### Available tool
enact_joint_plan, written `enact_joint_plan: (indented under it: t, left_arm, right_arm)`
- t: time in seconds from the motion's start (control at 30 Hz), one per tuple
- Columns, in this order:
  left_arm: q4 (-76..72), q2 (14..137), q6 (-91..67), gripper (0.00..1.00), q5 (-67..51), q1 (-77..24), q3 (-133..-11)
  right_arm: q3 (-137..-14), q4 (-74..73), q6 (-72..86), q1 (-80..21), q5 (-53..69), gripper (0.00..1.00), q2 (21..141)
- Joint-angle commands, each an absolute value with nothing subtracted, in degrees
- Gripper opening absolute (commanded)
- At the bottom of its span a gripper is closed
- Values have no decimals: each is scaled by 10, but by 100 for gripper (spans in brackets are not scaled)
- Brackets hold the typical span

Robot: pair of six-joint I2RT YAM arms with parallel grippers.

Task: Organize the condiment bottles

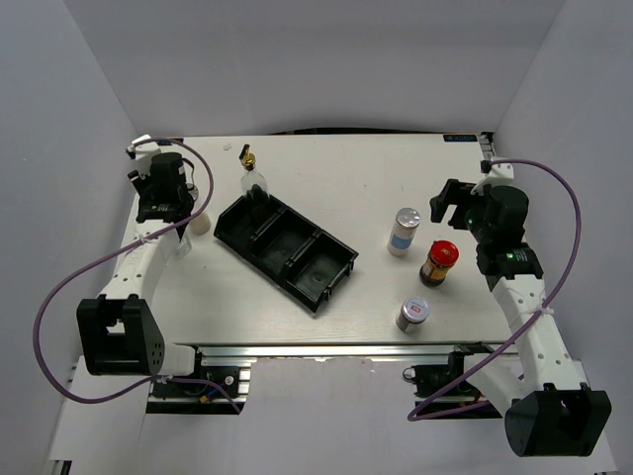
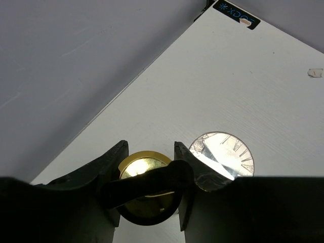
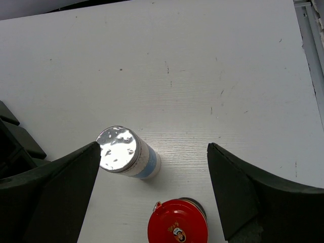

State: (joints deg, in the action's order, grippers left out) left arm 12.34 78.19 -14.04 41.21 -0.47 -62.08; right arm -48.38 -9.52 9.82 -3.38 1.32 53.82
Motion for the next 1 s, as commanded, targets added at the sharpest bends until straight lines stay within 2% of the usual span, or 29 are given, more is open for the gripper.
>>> enact_joint_plan:
  t: [0.0, 0.1, 0.13, 0.23, 0.47, 0.7, 0.97]
  left_arm:
    - [87, 767, -125, 40, 420, -2, -608]
    - [95, 761, -122, 29, 424, -2, -611]
    - [98, 755, -122, 19, 430, -3, -613]
    - [118, 739, -129, 0, 460, -3, -620]
    - [210, 641, -208, 0, 456, -3, -651]
    - [228, 546, -258, 0, 381, -3, -655]
    - [173, 533, -314, 0, 243, -4, -652]
  right_arm:
    - [-510, -84, 89, -33, 37, 89, 537]
    - [-508, -84, 90, -33, 44, 89, 534]
    - [-507, -83, 89, -33, 47, 89, 533]
    - [-504, -77, 90, -33, 56, 89, 528]
    - [-501, -74, 93, -33, 75, 90, 522]
    - [-500, -74, 94, -33, 82, 89, 512]
    - [-499, -70, 94, -33, 73, 89, 507]
